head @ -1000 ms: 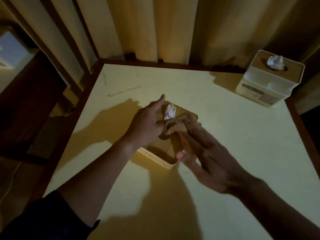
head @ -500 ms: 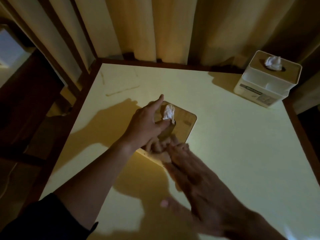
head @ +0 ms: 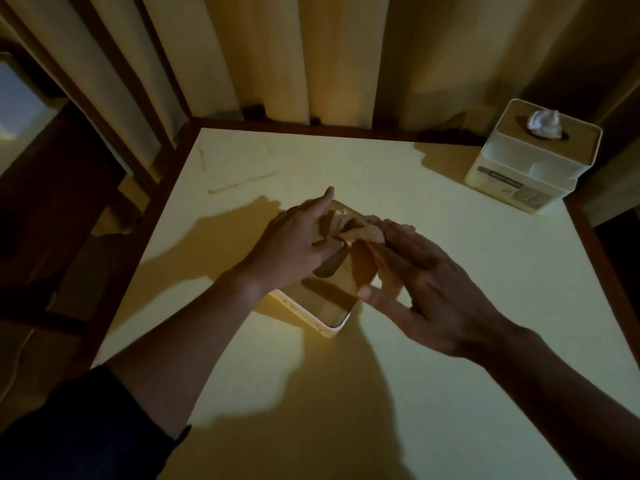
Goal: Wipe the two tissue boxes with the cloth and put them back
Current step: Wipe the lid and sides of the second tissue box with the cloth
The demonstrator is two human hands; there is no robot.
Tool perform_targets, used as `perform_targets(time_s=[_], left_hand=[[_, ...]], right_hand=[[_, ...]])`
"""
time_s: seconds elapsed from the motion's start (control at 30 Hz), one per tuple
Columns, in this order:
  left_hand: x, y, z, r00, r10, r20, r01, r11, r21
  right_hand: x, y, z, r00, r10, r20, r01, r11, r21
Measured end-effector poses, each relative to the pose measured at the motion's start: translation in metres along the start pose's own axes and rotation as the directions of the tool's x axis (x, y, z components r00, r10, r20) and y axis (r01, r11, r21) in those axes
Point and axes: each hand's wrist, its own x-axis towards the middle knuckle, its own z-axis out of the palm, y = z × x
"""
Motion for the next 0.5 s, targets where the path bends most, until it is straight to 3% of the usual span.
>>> perform_targets(time_s=[0.1, 0.27, 0.37, 0.5], left_hand=[[0.019, 0.003, -0.004, 0.99, 0.092, 0.104, -0.104, 0.989, 0.109], [0.032, 0.005, -0.002, 0.974, 0.183, 0.134, -0.2, 0.973, 0.118], [0.032, 0.004, 0.0, 0.962, 0.219, 0.165, -0.24, 0.963, 0.126], [0.033, 0.007, -0.002, 0.947, 0.266, 0.18, -0.294, 0.944, 0.149]], right_hand=[[-0.014, -0.027, 0.005, 1.0, 0.005, -0.013, -0.006, 0.998, -0.068], [-0.017, -0.092, 0.036, 0.988, -0.153, 0.02, 0.154, 0.984, -0.089], [-0.019, -0.095, 0.042, 0.983, -0.168, 0.078, 0.179, 0.972, -0.155], [-0.018, -0.079, 0.03, 0.984, -0.176, 0.032, 0.178, 0.978, -0.105]])
